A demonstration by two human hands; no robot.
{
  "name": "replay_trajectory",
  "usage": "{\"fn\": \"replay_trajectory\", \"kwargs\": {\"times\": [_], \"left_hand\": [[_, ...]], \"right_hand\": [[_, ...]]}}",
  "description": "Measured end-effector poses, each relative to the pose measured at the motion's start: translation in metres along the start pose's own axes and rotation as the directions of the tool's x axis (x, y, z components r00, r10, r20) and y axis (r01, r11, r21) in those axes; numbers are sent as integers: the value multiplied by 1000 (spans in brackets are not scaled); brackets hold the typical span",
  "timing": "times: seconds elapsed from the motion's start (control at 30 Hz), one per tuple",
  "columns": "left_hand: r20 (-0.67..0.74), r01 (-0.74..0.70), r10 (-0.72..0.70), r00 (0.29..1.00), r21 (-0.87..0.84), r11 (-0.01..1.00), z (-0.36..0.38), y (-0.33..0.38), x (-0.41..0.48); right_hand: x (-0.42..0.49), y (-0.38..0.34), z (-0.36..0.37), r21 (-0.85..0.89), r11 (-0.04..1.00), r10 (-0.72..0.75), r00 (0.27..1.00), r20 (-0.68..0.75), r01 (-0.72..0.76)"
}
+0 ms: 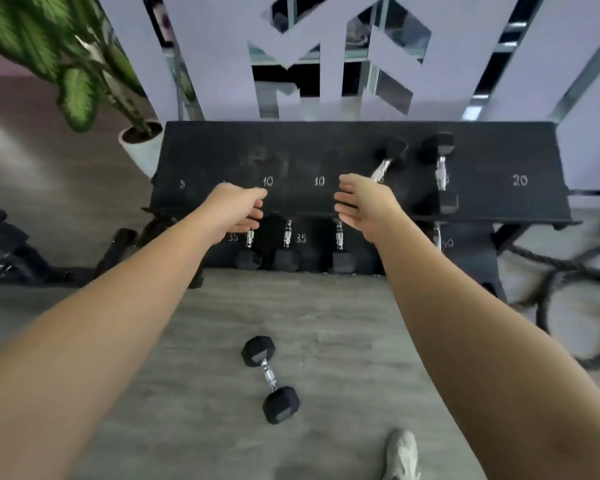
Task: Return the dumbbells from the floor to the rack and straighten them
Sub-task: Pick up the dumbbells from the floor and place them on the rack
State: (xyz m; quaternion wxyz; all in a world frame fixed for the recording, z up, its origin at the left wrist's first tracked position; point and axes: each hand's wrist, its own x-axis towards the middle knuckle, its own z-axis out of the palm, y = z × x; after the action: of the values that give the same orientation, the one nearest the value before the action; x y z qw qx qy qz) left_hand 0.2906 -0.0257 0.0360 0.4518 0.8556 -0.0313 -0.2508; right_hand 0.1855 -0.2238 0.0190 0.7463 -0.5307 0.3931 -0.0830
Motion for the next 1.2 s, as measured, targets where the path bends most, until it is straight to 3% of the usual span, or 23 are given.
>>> {"fn": "replay_trajectory", "kwargs": {"times": [0.2,0.33,0.53,0.73,0.93,1.1,1.2], "left_hand": [[181,-33,10,983,123,992,-44,-60,21],[285,-65,0,959,220,973,-35,-74,53],[374,-130,1,927,319,939,1,-97,118],[548,-237,-53,835,444,864,31,-132,156],[637,-359,-79,767,528,770,65,-214,229],[612,-311,-137,779,567,763,122,-327,307],[554,-191,-190,810,557,808,164,-407,344]], "right_hand": [[-30,108,60,229,955,219,968,-125,-187],[-28,143,68,411,897,256,950,-180,-164],[10,179,85,485,859,333,900,-280,-167],[18,236,88,502,850,423,772,-474,-157],[40,335,103,594,794,547,578,-605,-129],[102,446,121,625,767,610,470,-638,-147],[148,521,117,629,766,614,439,-656,-133]]}}
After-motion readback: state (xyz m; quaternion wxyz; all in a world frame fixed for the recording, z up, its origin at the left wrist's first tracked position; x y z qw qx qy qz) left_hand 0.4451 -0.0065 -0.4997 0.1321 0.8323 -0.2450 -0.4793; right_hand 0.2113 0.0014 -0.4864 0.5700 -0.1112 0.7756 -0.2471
